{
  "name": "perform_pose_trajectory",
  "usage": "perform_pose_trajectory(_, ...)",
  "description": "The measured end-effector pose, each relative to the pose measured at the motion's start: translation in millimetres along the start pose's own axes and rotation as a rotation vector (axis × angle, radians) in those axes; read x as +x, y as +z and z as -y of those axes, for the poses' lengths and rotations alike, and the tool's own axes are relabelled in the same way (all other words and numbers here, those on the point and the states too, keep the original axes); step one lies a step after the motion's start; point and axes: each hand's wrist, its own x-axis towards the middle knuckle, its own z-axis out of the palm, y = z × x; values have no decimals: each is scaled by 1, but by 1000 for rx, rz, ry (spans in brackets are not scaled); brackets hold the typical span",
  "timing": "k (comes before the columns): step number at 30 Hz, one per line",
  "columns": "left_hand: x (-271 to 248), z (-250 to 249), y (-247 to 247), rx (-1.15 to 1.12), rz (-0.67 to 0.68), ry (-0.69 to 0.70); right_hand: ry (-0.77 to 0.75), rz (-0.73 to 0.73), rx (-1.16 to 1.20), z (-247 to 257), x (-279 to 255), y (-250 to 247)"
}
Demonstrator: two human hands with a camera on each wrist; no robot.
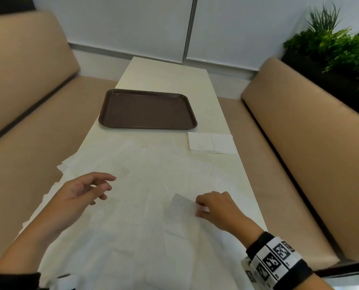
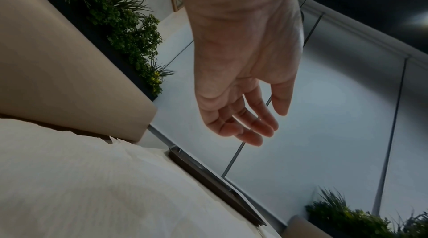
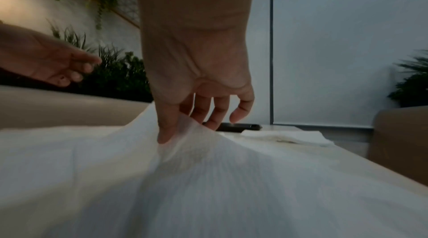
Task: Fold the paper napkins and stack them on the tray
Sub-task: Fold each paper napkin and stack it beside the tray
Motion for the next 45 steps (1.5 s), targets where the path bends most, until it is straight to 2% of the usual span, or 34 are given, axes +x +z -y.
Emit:
perform_pose_trajectory(2, 3, -4, 5, 21, 18, 10, -31, -28, 92, -1, -9, -18)
perform_pose_trajectory(4, 8, -14, 17, 34, 96, 43, -89, -67, 177, -1, -22, -48)
perform_pose_trajectory(6, 16, -27, 35, 40, 230, 75, -156, -113, 247, 5, -37, -85)
perform_pose_trajectory(9, 26, -55, 65, 30, 508, 59, -225, -175, 365, 17, -58, -144)
perform_pose_trajectory(11, 30, -73, 80, -22, 588, 56, -268, -186, 433, 21, -66, -175)
perform_pose_trajectory(15, 34, -101, 92, -151, 541, 58, -305, -159, 626, 11, -69, -209)
perform_pose_trajectory(17, 35, -107, 90, -246, 506, 24, -286, -146, 782, -3, -67, -211)
perform_pose_trajectory(21, 44, -114, 80, -431, 387, 31, -340, -85, 1246, -33, -70, -178)
perform_pose_trajectory(25, 52, -115, 69, -517, 266, 33, -308, -138, 1447, -33, -60, -132)
perform_pose_trajectory(29, 52, -114, 59, -477, 260, 66, -247, -347, 1467, -20, -56, -126)
perform_pose_trajectory(34, 48, -119, 40, -331, 315, 212, -224, -536, 1381, -13, -58, -133)
perform_pose_trajectory(40, 47, -125, 24, -110, 342, 313, -298, -530, 1365, -9, -53, -130)
perform_pose_trajectory(43, 49, -124, 21, -101, 322, 330, -309, -494, 1360, -11, -49, -126)
perform_pose_trajectory(45, 50, -125, 22, -106, 279, 293, -297, -464, 1337, -12, -48, -124)
